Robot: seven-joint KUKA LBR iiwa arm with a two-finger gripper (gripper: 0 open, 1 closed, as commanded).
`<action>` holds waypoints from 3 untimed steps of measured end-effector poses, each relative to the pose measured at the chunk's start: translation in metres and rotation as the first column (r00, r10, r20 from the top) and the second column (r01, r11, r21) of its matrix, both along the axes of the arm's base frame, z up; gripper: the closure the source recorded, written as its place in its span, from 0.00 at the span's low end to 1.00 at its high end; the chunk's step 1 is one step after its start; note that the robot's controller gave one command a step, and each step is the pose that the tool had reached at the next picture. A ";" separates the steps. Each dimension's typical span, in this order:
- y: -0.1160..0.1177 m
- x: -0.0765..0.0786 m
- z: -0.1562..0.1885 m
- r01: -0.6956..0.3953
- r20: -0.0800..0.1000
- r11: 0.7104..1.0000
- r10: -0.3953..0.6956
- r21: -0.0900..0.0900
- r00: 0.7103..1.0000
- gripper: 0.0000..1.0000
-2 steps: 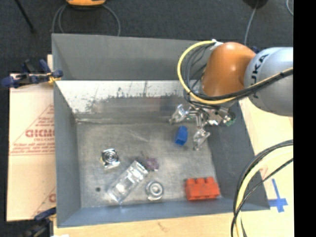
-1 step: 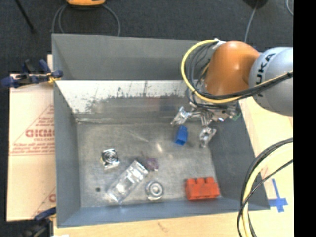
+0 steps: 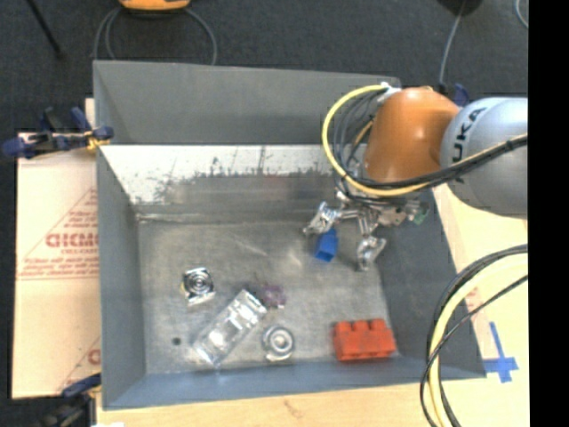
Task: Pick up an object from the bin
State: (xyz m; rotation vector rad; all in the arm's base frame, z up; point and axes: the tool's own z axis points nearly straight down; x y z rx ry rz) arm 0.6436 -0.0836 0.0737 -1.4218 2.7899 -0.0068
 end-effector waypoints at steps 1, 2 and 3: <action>0.005 0.000 0.002 -0.153 0.003 0.988 0.153 -0.005 0.988 0.00; 0.007 0.001 0.004 -0.151 0.006 0.989 0.151 -0.002 0.989 1.00; 0.006 0.003 0.037 -0.145 -0.003 0.989 0.145 -0.003 0.989 1.00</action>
Offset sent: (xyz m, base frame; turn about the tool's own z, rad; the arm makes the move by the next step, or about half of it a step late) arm -0.0043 0.0075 -0.0037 -0.1594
